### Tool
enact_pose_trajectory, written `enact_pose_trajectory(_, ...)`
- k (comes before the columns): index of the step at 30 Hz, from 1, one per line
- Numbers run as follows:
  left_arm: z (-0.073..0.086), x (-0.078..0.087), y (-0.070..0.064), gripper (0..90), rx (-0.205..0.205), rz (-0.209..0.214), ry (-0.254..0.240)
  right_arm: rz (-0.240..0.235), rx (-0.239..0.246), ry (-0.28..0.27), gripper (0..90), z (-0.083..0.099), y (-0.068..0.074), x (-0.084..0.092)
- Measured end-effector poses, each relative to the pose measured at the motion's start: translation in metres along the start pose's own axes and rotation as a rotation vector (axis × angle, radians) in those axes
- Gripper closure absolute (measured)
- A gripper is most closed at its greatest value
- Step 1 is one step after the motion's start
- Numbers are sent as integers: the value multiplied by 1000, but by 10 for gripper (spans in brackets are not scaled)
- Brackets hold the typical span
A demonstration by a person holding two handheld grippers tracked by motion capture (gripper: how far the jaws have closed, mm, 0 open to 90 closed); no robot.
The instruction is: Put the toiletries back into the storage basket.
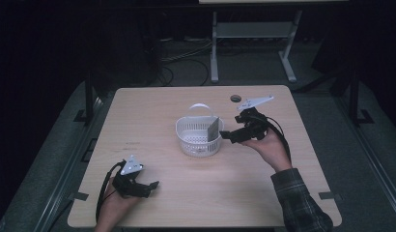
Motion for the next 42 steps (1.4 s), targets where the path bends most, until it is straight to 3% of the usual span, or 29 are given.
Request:
enact_pose_trajectory(19, 0, 0, 0, 88, 0, 0, 0, 46, -61, 26, 136, 65, 5, 17)
enact_pose_trajectory(31, 0, 0, 0, 88, 2, 1, -3, 69, -127, 50, 127, 116, 10, 25)
enact_pose_trajectory(38, 0, 0, 0, 88, 0, 0, -1, 56, -151, 104, 81, 148, 19, 23)
enact_pose_trajectory(42, 0, 0, 0, 88, 2, 1, 0, 84, -160, 137, 37, 163, 20, 22)
Point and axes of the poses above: each handheld gripper's, and its own axes: x roughly backward along the jaws, z roughly out of its underside, y roughly to its left, the point moved 8 cm from there along -x, roughly forward along the jaws, and after that the axes turned 15 degrees about x, right-handed, at the moved point
